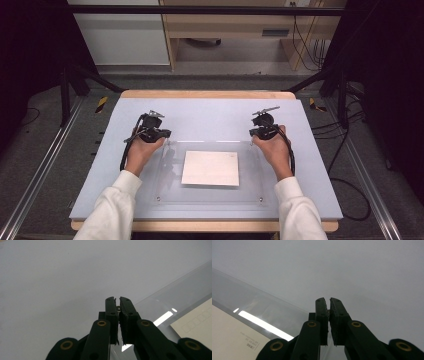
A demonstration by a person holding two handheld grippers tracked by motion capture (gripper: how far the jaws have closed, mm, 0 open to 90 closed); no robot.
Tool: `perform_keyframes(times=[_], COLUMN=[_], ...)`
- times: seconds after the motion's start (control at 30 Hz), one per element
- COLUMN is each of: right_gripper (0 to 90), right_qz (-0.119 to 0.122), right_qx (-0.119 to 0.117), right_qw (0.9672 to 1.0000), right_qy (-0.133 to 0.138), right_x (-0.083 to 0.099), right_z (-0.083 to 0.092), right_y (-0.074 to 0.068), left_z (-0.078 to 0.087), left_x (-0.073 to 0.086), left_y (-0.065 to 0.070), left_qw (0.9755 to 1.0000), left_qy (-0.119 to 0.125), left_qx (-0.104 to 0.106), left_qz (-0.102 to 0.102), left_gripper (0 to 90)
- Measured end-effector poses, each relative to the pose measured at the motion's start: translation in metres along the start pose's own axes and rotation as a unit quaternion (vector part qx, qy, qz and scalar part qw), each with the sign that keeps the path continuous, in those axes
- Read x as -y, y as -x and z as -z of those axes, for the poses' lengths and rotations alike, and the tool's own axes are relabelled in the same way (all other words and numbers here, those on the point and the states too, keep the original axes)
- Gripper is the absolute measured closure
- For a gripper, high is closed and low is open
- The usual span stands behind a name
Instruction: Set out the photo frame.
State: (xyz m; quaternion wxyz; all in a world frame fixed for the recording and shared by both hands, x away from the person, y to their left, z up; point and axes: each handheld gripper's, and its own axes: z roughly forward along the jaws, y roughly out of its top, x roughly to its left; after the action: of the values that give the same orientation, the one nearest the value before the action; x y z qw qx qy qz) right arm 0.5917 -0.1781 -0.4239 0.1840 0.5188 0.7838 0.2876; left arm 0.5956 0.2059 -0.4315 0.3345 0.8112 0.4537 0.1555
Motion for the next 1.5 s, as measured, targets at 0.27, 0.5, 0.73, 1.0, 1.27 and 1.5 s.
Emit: perform_keyframes(times=[0.27, 0.5, 0.73, 1.0, 1.27, 1.5], right_gripper=[85.4, 84.8, 84.4, 83.3, 68.3, 48.0], right_qz=[0.003, 0.017, 0.024, 0.03, 0.044, 0.069], right_qx=[-0.004, -0.003, 0.002, 0.009, 0.023, 0.036], right_qw=[1.0, 0.9998, 0.9996, 0.9994, 0.998, 0.9936], right_qy=[0.002, 0.011, 0.012, 0.015, 0.039, 0.083], right_x=[0.0, 0.001, 0.001, 0.001, 0.005, 0.025], right_z=[-0.001, -0.002, -0.001, -0.001, 0.012, 0.043], right_y=[0.002, 0.003, 0.001, -0.001, -0.003, -0.009], left_z=[0.0, -0.001, -0.002, -0.002, -0.003, -0.003], left_x=[-0.002, -0.003, -0.005, -0.006, -0.007, -0.008], left_y=[-0.002, -0.004, -0.004, -0.004, -0.004, -0.005], left_qw=[0.9999, 0.9999, 0.9998, 0.9996, 0.9996, 0.9994], left_qy=[-0.008, -0.011, -0.016, -0.022, -0.025, -0.03], left_qx=[0.008, 0.012, 0.012, 0.011, 0.013, 0.014], left_qz=[0.003, 0.006, 0.008, 0.009, 0.01, 0.01], left_gripper=[85.3, 85.3, 85.3, 85.3, 85.3, 85.3])
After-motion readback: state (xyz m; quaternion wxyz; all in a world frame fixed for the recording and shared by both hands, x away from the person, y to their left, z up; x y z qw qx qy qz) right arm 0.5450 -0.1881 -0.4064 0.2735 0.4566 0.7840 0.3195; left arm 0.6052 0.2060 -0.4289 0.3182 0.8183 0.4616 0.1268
